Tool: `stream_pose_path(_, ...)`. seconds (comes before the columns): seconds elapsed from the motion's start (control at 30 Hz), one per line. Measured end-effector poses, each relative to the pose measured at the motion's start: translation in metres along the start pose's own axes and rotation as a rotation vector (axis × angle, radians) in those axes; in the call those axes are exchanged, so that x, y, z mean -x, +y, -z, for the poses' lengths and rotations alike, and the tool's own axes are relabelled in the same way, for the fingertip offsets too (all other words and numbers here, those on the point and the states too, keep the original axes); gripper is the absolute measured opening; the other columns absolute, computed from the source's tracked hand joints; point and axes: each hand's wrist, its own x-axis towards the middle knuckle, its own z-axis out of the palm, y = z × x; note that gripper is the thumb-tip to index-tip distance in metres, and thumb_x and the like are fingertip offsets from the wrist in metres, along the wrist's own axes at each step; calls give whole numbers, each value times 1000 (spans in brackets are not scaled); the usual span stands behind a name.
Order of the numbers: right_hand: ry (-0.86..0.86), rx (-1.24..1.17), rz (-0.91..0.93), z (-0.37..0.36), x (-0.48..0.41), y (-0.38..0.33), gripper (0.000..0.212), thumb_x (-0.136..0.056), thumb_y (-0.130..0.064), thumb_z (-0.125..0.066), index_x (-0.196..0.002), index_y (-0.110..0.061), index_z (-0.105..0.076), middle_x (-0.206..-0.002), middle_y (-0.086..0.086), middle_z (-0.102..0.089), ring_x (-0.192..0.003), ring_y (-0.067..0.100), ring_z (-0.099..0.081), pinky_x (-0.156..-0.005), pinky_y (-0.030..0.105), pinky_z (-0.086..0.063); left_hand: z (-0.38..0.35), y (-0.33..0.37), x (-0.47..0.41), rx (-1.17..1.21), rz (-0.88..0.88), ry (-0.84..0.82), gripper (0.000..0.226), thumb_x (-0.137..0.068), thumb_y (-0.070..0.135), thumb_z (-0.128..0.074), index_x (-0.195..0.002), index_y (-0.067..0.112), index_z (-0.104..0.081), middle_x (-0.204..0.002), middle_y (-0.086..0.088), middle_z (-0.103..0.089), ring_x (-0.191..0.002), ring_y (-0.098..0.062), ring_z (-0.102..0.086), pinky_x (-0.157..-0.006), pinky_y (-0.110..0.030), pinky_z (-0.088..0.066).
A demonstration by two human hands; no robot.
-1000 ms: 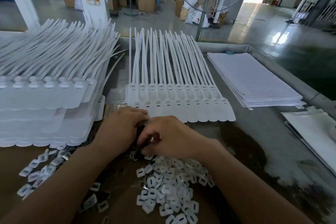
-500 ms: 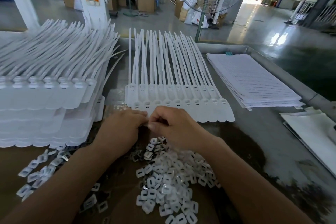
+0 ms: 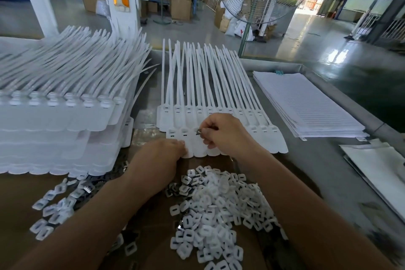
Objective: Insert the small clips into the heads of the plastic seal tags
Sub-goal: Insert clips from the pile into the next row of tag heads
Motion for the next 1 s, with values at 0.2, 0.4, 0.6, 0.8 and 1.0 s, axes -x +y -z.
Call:
stream_pose_path(0.2, -5, 150, 97, -15, -23, -20, 10, -86, -11, -58, -86, -12, -68, -72, -16, -56, -69, -2, -51, -64, 12, -41, -2, -3, 2, 8, -17, 18, 44, -87, 6, -39, -123, 26, -55, -127, 9, -56, -114, -9, -52, -97, -24, -41)
stream_pose_path(0.4, -27, 179, 63, -40, -37, -24, 13, -84, -7, -58, -84, -11, -70, -95, -1, -68, -91, 12, -59, -77, 25, -45, -2, -4, 3, -16, -51, 33, 39, -85, 8, -40, -112, 26, -62, -117, 10, -59, -97, -8, -56, -78, -17, -40)
stream_pose_path(0.6, -40, 290, 57, -46, -40, -24, 15, -79, -4, -55, -74, -10, -68, -93, 3, -68, -90, 17, -60, -63, 25, -39, -1, -4, 4, -22, -39, 27, 36, -86, 8, -41, -108, 27, -63, -110, 8, -60, -91, -9, -56, -73, -18, -41)
stream_pose_path(0.8, 16, 302, 52, -51, -40, -19, 13, -77, -9, -58, -72, -11, -70, -89, 0, -69, -86, 17, -61, -67, 28, -49, 0, -3, 3, -10, -21, 17, 38, -86, 8, -40, -111, 26, -62, -112, 7, -59, -93, -11, -55, -75, -20, -43)
stream_pose_path(1.0, 86, 172, 3, -50, -39, -21, 14, -73, -8, -64, -73, -20, -71, -92, -6, -69, -90, 14, -60, -72, 28, -48, 0, -2, 4, -26, -21, 14, 38, -86, 9, -40, -111, 26, -63, -113, 9, -60, -95, -9, -56, -74, -17, -39)
